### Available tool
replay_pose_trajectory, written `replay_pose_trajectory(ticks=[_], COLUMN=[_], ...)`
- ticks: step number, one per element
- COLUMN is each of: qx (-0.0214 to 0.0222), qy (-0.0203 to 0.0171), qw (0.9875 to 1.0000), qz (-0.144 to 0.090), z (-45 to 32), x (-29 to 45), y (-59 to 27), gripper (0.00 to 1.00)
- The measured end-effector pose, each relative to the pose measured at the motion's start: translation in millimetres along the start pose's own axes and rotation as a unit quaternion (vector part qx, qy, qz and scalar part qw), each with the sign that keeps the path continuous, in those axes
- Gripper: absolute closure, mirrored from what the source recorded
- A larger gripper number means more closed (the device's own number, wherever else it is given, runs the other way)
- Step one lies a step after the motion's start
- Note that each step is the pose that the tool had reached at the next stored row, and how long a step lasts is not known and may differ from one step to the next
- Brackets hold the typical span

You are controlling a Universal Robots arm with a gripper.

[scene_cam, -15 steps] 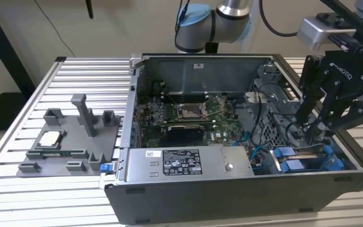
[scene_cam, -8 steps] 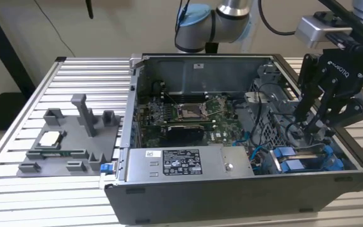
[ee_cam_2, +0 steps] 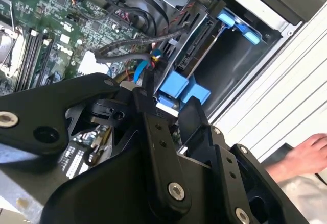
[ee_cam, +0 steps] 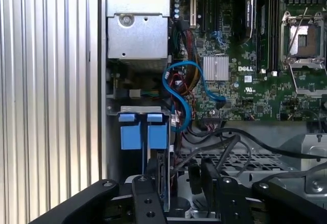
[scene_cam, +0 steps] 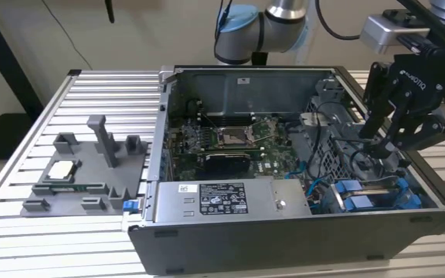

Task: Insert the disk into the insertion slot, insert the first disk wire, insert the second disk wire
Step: 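Insert the first disk wire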

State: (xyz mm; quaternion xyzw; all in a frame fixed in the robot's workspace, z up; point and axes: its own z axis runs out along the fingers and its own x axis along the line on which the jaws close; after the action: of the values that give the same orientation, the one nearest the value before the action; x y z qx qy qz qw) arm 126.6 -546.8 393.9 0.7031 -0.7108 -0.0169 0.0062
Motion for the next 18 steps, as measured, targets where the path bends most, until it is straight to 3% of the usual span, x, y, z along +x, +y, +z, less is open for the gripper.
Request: replay_pose_trajectory(ticks=[4, 10, 13, 16, 17, 18], qx=[0.0021, 0.0058, 0.0078, 0.0131, 0.0146, 0.0159], qy=[-0.0013, -0.0021, -0.0053, -0.0089, -0.0106, -0.0124], qw=[1.0, 0.9998, 0.9995, 0.9993, 0.9992, 0.9992], qz=[-0.002, -0.017, -0.03, -0.034, -0.035, -0.035], z=[3.1, 4.4, 4.8, 6.0, 6.4, 6.6], x=[-4.4, -4.6, -4.5, -4.6, -4.5, -4.5], y=[0.0, -0.4, -0.5, -0.5, -0.5, -0.5], gripper=[0.53, 0.53, 0.53, 0.55, 0.62, 0.62])
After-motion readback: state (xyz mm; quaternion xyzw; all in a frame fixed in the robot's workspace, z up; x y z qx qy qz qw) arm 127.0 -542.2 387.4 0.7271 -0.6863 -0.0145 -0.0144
